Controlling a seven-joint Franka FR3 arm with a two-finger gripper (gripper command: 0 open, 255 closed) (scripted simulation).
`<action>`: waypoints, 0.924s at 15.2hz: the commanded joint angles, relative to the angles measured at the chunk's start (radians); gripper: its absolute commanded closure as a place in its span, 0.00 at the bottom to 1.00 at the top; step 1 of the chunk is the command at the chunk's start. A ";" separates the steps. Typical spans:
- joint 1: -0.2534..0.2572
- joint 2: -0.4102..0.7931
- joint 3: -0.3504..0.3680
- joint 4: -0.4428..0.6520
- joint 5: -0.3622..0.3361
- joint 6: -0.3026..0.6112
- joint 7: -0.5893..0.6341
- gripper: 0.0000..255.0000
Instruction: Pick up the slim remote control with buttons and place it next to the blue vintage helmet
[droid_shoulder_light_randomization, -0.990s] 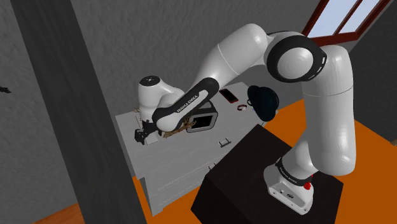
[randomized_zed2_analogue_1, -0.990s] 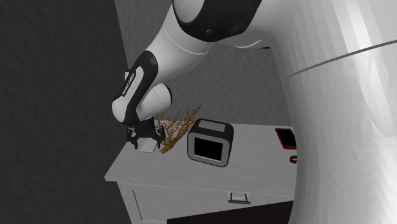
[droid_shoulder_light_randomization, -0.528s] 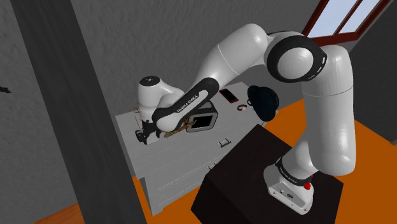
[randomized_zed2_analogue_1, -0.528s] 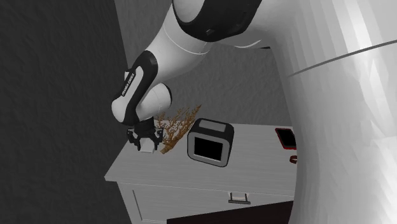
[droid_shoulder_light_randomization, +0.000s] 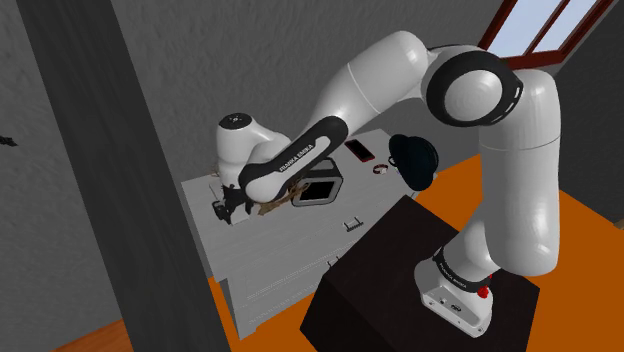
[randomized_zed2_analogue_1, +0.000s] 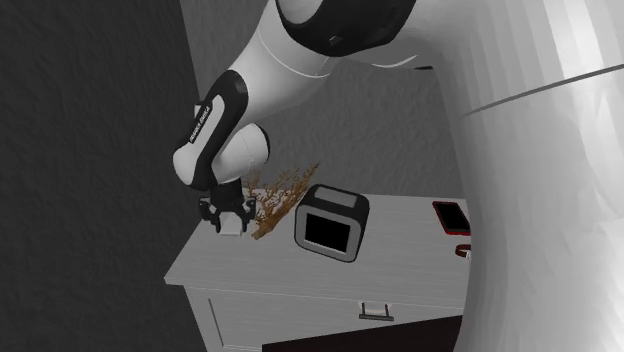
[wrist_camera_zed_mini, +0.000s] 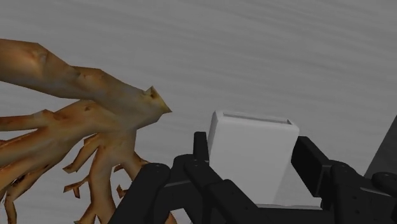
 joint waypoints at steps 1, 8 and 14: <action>-0.004 -0.019 0.006 -0.001 0.007 -0.017 -0.004 1.00; -0.020 -0.088 0.028 -0.003 0.034 -0.082 -0.020 1.00; -0.032 -0.142 0.044 0.004 0.057 -0.140 -0.033 1.00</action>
